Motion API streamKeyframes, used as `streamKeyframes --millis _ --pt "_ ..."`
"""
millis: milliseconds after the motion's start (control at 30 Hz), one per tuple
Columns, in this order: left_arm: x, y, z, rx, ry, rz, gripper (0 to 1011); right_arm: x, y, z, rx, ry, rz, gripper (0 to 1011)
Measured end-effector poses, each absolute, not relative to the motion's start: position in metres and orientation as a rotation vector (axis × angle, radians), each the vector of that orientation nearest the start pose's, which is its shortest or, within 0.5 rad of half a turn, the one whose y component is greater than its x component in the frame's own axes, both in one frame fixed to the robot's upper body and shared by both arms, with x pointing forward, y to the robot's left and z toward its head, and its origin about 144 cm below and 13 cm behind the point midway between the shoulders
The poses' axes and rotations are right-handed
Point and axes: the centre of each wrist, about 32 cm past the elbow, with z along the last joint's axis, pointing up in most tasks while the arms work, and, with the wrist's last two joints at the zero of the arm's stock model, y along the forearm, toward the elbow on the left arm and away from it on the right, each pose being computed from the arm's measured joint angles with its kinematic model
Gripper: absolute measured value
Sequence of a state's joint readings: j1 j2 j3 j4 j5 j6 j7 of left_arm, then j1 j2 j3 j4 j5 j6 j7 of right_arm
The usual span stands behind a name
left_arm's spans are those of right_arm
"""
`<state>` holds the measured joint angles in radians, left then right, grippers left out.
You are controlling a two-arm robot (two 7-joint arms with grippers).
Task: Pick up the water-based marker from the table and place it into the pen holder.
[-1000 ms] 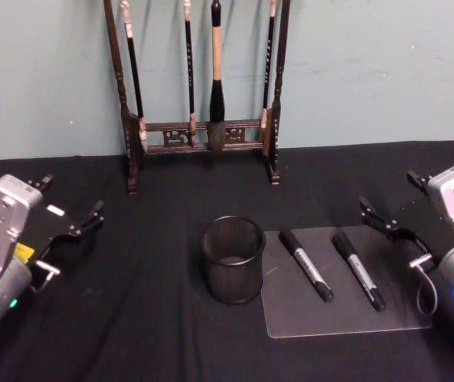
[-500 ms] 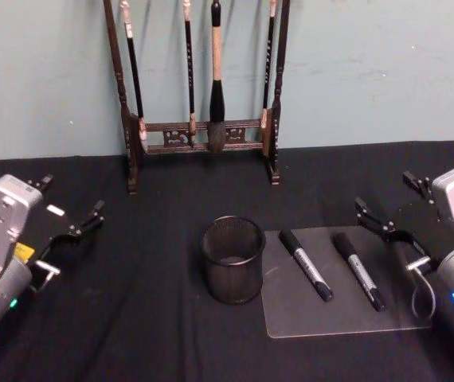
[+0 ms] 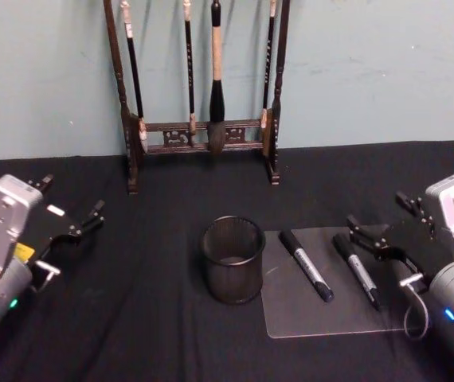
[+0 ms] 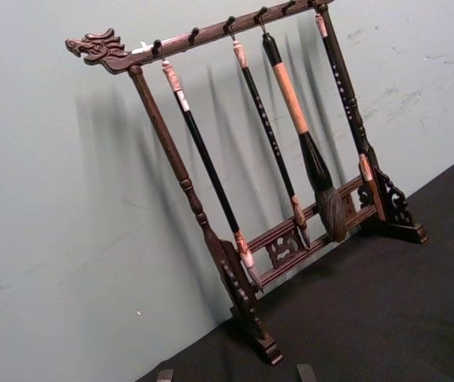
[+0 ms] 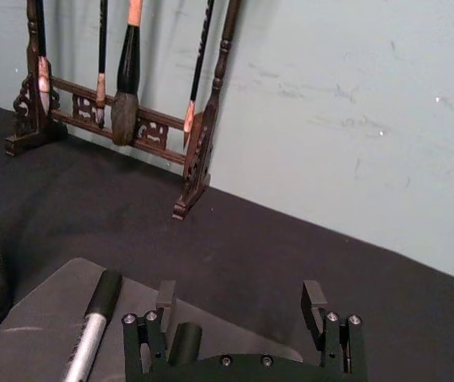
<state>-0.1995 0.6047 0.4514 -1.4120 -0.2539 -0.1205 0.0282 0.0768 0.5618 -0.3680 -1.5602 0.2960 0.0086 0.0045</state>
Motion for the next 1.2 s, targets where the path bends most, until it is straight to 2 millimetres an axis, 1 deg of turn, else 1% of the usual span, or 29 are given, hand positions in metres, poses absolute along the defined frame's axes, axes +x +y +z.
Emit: streamKeyframes --millis 600,833,1200 --pt "0.489 0.31 1.14 0.304 -0.285 1.248 1001 0.453 -0.275 1.143 -0.323 -0.04 -1.266 1002" --pt "0.489 0.31 1.14 0.305 -0.285 1.248 1001 0.454 -0.272 1.139 -0.341 -0.015 -1.257 1002" --pt "0.489 0.31 1.14 0.304 -0.285 1.248 1001 0.46 -0.268 1.131 -0.386 0.005 -1.24 1002"
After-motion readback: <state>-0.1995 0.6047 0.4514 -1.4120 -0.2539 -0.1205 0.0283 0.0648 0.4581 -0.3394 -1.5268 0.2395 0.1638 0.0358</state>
